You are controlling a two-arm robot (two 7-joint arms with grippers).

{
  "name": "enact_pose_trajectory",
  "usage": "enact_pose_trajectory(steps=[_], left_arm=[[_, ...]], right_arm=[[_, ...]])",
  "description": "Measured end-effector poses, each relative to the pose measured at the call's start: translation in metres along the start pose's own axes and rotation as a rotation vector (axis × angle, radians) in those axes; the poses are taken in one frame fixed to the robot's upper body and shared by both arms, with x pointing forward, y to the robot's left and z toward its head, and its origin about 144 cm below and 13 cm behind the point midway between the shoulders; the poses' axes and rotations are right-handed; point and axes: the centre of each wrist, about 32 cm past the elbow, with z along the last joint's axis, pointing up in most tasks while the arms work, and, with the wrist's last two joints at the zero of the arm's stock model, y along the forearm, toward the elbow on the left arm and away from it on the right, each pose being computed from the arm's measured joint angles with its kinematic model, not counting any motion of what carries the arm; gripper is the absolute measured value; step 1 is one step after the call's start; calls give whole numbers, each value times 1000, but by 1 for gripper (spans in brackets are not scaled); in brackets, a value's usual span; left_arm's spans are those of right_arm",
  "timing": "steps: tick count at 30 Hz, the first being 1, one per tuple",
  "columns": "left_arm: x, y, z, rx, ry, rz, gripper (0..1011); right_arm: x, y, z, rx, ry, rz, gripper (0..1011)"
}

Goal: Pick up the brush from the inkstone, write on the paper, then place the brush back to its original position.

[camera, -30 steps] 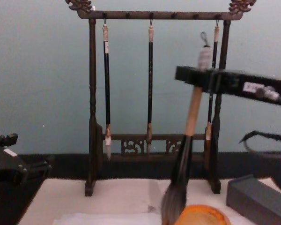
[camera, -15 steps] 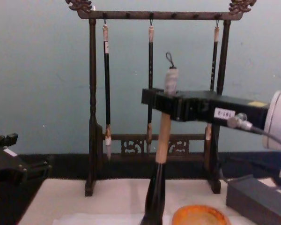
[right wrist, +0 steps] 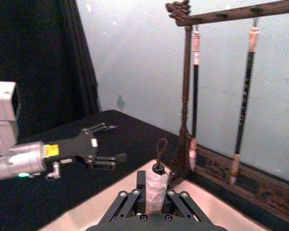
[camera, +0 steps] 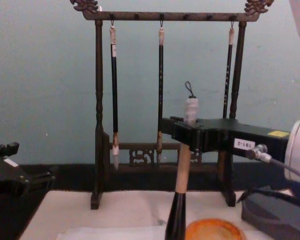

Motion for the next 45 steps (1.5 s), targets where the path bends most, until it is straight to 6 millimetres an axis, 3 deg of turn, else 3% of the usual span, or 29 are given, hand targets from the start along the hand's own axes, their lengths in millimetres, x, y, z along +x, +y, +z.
enact_pose_trajectory(steps=[28,45], left_arm=[[0,0,0,0,0,0,1010],[0,0,0,0,0,0,1010]], right_arm=[[8,-5,8,37,-12,-65,154],[-25,0,17,63,7,88,154]])
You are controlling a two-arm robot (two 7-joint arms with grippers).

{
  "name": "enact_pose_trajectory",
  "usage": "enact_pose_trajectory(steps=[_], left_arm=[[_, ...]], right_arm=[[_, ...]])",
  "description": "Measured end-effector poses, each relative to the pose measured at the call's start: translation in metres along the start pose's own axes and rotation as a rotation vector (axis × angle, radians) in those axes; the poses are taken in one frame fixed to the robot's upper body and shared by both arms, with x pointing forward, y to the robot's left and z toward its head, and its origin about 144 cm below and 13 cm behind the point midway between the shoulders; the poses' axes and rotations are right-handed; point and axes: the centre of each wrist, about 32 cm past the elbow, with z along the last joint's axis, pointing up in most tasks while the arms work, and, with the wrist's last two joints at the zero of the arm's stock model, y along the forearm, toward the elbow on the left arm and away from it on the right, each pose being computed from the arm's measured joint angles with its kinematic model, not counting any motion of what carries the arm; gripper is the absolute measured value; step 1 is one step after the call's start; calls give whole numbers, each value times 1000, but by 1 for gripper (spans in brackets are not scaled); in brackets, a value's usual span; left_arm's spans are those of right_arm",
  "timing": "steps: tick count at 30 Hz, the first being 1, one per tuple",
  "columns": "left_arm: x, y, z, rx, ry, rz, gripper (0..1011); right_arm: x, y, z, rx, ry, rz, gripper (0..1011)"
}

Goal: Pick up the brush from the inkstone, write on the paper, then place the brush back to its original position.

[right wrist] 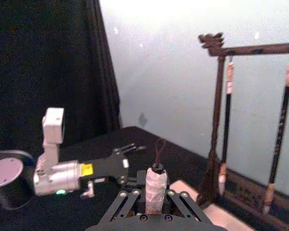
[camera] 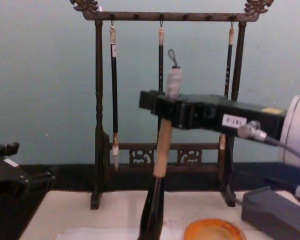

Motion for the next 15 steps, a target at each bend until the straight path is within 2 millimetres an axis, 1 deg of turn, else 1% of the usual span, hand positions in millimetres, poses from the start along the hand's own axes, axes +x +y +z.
enact_pose_trajectory(steps=[6,15], left_arm=[[0,0,0,0,0,0,1010],[0,0,0,0,0,0,1010]], right_arm=[[-1,0,-6,-27,9,8,154],[7,-1,-18,-52,12,-48,154]])
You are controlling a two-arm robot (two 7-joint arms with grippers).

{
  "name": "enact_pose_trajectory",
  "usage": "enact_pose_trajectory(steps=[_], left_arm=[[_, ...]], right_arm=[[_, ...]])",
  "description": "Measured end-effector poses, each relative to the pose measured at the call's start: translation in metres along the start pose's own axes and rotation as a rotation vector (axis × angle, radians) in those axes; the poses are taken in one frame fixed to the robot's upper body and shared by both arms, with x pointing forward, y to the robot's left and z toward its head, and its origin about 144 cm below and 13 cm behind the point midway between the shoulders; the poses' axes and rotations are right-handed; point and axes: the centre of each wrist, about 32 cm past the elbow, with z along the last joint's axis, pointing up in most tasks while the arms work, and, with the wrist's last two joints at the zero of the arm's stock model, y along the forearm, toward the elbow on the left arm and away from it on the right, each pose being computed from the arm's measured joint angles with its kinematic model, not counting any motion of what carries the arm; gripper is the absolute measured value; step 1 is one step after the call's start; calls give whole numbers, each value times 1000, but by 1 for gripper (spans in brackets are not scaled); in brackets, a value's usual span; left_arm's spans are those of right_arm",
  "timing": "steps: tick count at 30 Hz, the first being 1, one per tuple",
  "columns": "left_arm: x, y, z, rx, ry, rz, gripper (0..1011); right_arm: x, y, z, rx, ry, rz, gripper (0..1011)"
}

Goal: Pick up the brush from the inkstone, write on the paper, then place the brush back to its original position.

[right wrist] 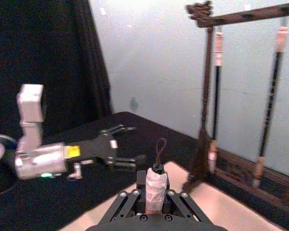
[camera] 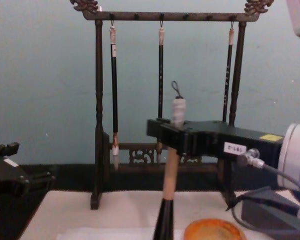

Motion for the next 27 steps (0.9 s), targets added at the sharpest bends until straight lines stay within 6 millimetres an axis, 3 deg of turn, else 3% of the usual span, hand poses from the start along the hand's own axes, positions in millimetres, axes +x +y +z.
enact_pose_trajectory(steps=[12,27], left_arm=[[0,0,0,0,0,0,1010],[0,0,0,0,0,0,1010]], right_arm=[[16,-5,-1,13,-7,-126,154],[16,-3,2,6,-1,-102,154]])
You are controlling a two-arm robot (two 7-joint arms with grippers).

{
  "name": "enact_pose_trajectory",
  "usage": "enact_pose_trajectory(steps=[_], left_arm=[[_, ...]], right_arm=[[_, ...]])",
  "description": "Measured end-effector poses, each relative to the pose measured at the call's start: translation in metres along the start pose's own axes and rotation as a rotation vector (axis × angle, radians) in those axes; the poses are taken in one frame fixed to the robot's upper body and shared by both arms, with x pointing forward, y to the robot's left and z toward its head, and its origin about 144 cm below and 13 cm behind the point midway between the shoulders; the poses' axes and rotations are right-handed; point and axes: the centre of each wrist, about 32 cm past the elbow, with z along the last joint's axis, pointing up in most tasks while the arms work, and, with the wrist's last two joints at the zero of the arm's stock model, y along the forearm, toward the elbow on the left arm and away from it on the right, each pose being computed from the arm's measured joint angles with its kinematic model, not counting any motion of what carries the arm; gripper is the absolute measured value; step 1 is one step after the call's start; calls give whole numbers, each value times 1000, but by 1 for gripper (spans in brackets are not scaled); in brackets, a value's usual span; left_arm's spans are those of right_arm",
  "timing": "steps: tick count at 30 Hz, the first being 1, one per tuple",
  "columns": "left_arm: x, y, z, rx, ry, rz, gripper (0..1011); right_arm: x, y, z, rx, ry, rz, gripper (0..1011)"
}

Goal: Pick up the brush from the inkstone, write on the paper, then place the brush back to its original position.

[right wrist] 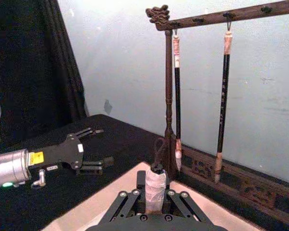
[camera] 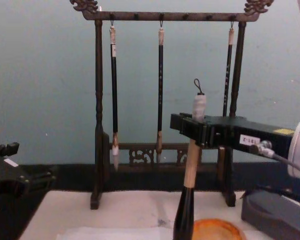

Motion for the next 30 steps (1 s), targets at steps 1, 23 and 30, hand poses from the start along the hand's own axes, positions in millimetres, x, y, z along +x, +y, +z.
enact_pose_trajectory(steps=[1,23,30], left_arm=[[0,0,0,0,0,0,1009],[0,0,0,0,0,0,1010],[0,0,0,0,0,0,1010]], right_arm=[[0,0,1,2,0,4,154],[8,-2,35,143,-17,-36,154],[10,-4,36,155,-2,-55,154]])
